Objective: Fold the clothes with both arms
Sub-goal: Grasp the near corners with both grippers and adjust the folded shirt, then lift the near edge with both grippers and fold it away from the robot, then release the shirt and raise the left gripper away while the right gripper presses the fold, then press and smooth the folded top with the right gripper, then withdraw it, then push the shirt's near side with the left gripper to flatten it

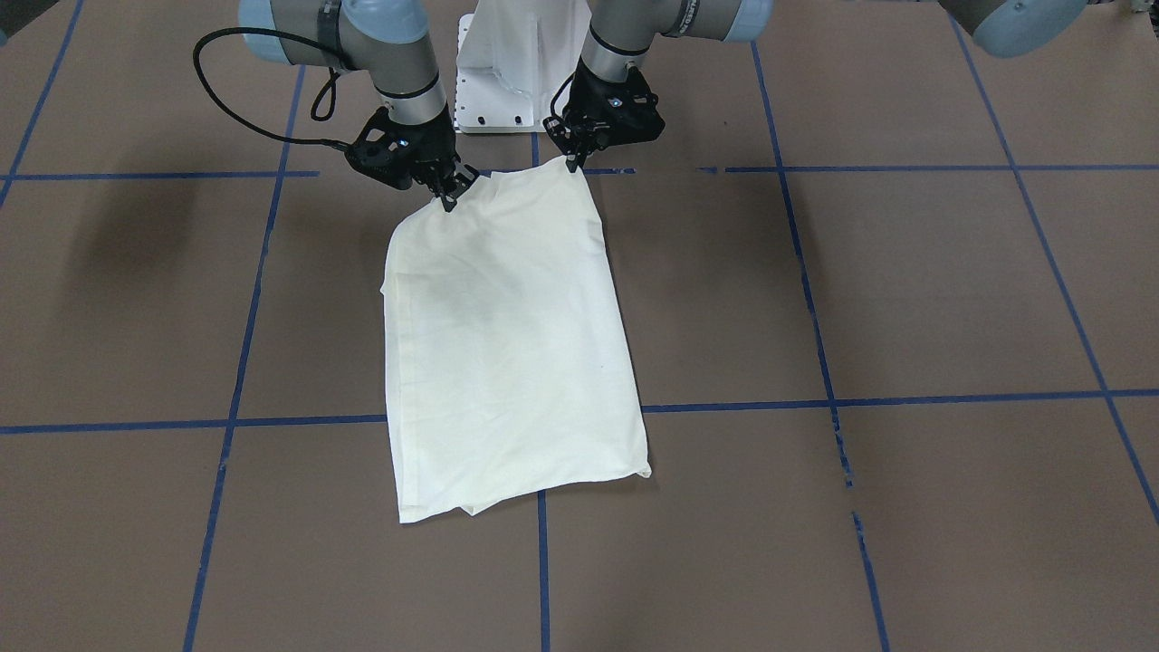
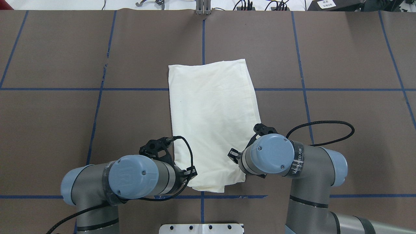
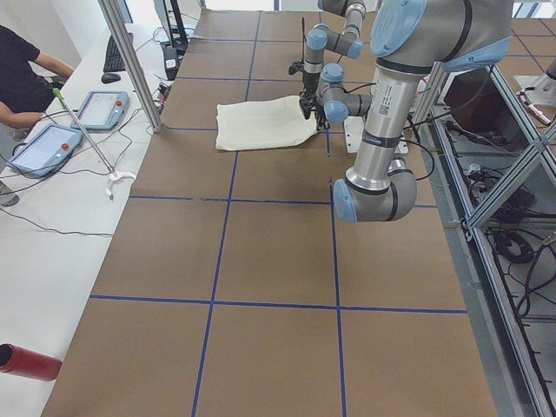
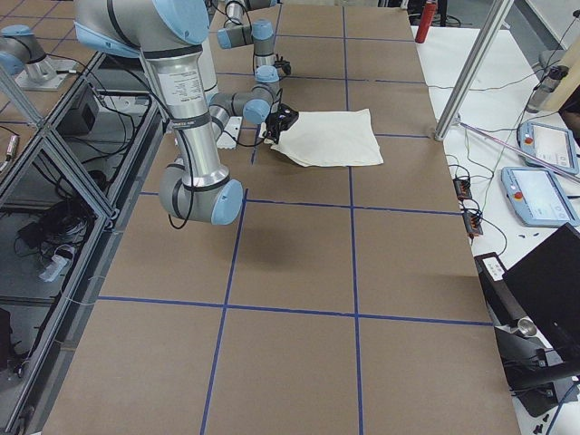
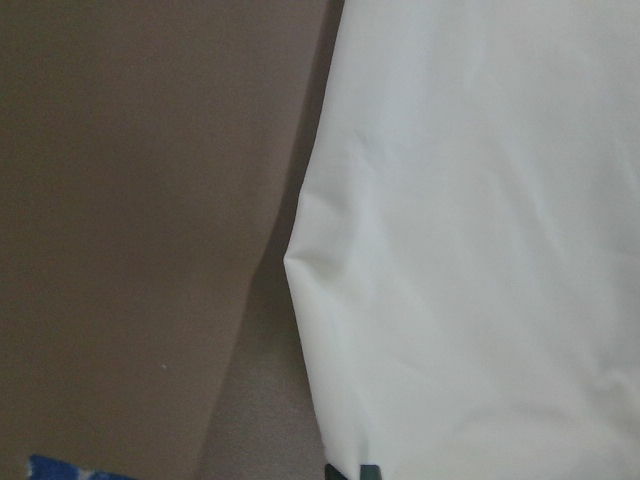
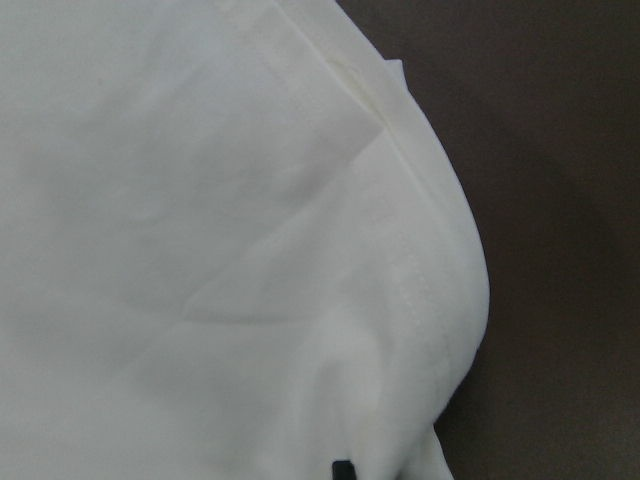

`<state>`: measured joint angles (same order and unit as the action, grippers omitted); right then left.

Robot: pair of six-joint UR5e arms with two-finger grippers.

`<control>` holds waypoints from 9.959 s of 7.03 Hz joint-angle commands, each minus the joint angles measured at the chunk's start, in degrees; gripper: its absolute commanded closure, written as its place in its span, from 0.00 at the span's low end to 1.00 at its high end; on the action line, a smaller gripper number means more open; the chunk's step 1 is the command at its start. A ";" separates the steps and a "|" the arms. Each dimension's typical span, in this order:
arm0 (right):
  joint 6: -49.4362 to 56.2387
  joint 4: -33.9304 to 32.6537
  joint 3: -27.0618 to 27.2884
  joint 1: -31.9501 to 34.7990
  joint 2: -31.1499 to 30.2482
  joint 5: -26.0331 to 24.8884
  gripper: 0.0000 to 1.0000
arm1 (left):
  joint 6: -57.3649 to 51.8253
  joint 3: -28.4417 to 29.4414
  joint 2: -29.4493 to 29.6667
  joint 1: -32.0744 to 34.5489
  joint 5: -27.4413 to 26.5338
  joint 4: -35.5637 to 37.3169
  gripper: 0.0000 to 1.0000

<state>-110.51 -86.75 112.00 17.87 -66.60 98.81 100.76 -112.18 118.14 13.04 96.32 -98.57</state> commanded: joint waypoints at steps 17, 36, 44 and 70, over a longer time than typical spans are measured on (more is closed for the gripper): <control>3.19 11.57 -22.72 17.19 15.86 6.13 1.00 | -12.95 13.71 8.24 21.22 5.45 -4.58 1.00; 39.22 -0.84 -47.62 18.51 31.71 0.86 0.00 | -35.20 19.02 2.71 38.02 21.98 -11.73 0.00; 53.80 1.58 -49.17 31.59 32.95 11.36 0.00 | -12.56 16.74 2.01 22.07 18.65 -23.20 0.00; 69.95 1.06 -25.12 46.62 8.11 23.08 0.00 | -26.16 13.49 -8.08 27.86 24.09 -39.25 0.00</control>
<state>-44.11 -85.47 81.81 61.86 -52.99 120.13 81.70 -97.75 112.61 34.43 119.82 -139.08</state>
